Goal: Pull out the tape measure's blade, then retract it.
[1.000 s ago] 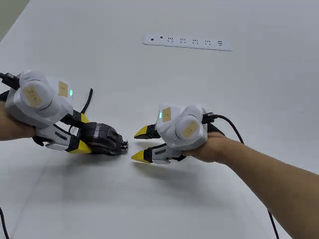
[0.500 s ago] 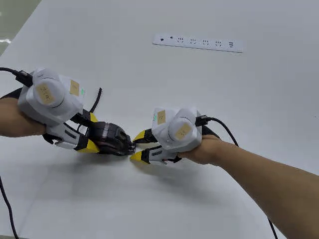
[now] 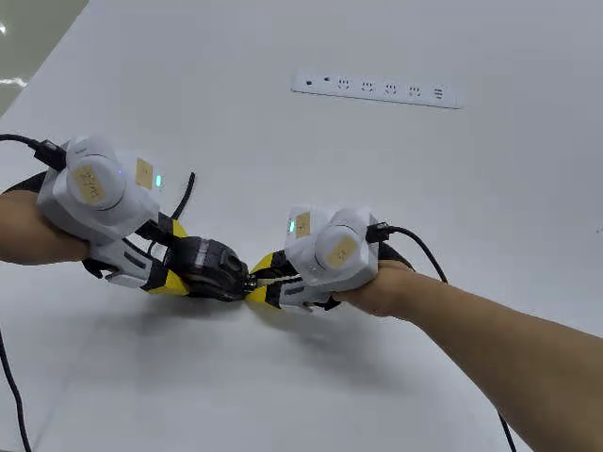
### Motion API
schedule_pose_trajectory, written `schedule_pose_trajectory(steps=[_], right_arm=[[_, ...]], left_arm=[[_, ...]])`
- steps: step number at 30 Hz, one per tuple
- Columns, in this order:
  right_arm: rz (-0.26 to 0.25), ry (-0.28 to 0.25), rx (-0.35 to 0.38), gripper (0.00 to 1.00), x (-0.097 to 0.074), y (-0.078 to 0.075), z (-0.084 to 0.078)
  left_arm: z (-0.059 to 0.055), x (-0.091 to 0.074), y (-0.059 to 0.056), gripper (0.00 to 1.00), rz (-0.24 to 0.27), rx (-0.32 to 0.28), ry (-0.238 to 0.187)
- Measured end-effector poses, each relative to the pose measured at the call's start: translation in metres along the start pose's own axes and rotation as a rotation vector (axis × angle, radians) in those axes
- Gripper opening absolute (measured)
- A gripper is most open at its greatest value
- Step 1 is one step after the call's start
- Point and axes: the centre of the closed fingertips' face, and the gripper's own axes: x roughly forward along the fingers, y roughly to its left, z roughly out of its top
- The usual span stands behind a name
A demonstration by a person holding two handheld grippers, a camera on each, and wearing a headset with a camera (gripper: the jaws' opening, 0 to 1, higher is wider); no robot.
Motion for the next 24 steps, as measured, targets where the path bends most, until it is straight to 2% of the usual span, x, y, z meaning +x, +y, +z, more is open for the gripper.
schedule_pose_trajectory(steps=[9, 24], right_arm=[[0.008, 0.028, -0.012, 0.11, 0.0005, -0.0003, 0.0001], [0.007, 0.043, -0.033, 0.10, -0.0037, -0.0007, -0.0010]], left_arm=[[-0.0003, 0.0002, 0.0000, 0.29, 0.001, 0.012, 0.003], [-0.0016, -0.0010, -0.0004, 0.29, -0.004, 0.004, 0.009]])
